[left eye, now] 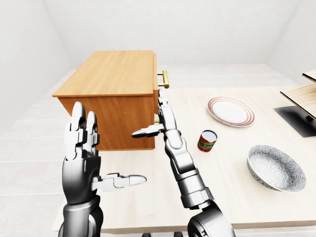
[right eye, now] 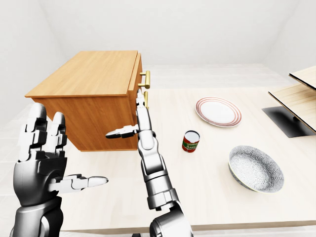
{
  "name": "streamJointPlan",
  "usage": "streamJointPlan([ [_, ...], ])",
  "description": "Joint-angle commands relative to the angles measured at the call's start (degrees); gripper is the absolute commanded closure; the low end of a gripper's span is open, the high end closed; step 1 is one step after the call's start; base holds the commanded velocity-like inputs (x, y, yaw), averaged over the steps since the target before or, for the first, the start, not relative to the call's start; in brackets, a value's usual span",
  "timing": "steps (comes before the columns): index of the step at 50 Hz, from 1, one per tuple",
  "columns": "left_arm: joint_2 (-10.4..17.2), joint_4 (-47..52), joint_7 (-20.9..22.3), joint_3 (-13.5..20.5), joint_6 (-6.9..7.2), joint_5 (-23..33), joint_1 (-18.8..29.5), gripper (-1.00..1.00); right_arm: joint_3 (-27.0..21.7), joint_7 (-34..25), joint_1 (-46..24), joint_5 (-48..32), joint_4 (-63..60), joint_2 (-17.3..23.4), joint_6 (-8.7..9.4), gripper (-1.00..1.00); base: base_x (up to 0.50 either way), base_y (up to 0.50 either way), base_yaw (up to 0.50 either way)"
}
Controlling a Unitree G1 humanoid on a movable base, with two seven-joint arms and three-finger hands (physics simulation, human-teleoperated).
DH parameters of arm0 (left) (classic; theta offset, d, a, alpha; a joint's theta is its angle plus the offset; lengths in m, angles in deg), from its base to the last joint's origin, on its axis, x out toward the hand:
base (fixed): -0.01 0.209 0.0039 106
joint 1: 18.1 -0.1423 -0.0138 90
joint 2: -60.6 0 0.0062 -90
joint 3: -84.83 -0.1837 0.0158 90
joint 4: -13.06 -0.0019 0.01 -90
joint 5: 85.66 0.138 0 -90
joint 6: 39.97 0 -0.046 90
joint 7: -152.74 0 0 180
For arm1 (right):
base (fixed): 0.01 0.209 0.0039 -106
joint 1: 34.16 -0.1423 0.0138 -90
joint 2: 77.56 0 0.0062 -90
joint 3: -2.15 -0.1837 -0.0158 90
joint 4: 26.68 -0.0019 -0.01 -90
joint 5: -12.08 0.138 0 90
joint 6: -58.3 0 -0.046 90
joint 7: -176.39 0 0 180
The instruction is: Close the top drawer of the cabinet.
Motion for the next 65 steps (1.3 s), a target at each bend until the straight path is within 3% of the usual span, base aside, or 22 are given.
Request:
streamJointPlan([
  [1, 0.02, 0.10, -0.01, -0.08, 0.01, -0.07, -0.02, -1.00, 17.06, -3.57, 0.32, -0.25, 0.89, 0.00, 0.00, -1.00, 0.00, 0.00, 0.00],
  [28, 0.02, -0.32, 0.02, 0.09, -0.29, -0.16, 0.05, -1.00, 18.67, -4.02, 1.51, -1.70, 2.05, 0.00, 0.00, -1.00, 0.00, 0.00, 0.00],
  [34, 0.05, -0.13, 0.06, -0.15, 0.28, 0.16, 0.13, -1.00, 18.54, -3.92, 0.96, -2.08, 4.20, 0.00, -0.90, -1.00, 0.00, 0.00, 0.00],
  [43, 0.06, -0.23, -0.01, -0.19, 0.38, 0.23, 0.27, -1.00, 19.50, -4.28, 1.55, -3.32, 4.51, 0.00, -0.87, -1.00, 0.00, 0.00, 0.00],
  [49, 0.13, -0.57, 0.12, -0.11, -0.06, 0.09, 0.17, -1.00, 19.85, -4.20, 1.93, -3.86, 5.78, 0.00, -1.79, -1.00, 0.00, 0.00, 0.00],
  [65, 0.10, -0.28, 0.23, -0.13, 0.41, -0.18, 0.32, -1.00, 20.78, -4.58, 2.87, -5.09, 8.79, 0.00, -3.83, -1.00, 0.00, 0.00, 0.00],
])
